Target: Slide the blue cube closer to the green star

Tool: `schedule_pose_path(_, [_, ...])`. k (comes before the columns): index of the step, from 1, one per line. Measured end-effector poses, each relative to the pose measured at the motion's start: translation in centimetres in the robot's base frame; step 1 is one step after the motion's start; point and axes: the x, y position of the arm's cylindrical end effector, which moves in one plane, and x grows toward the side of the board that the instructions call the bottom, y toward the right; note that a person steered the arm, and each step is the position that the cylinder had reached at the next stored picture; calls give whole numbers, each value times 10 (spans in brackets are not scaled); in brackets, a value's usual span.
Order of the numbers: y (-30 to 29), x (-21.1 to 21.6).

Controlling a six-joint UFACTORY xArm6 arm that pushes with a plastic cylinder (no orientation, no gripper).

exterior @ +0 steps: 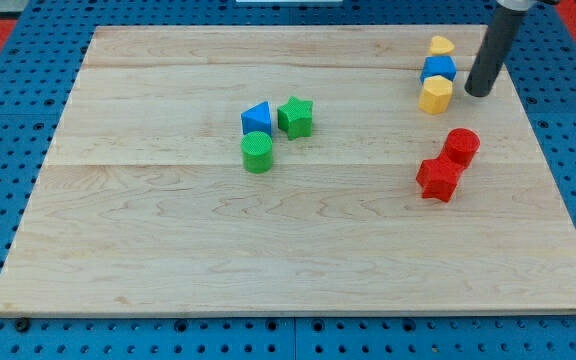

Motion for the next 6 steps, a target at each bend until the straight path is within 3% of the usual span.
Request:
schedule_pose_path(1, [-23,-7])
schedule_pose_path(2, [-94,-9])
schedule_pose_path(3, [-73,-8])
schedule_pose_path(5, [-131,-59])
schedule_pose_path(6, [-127,-75])
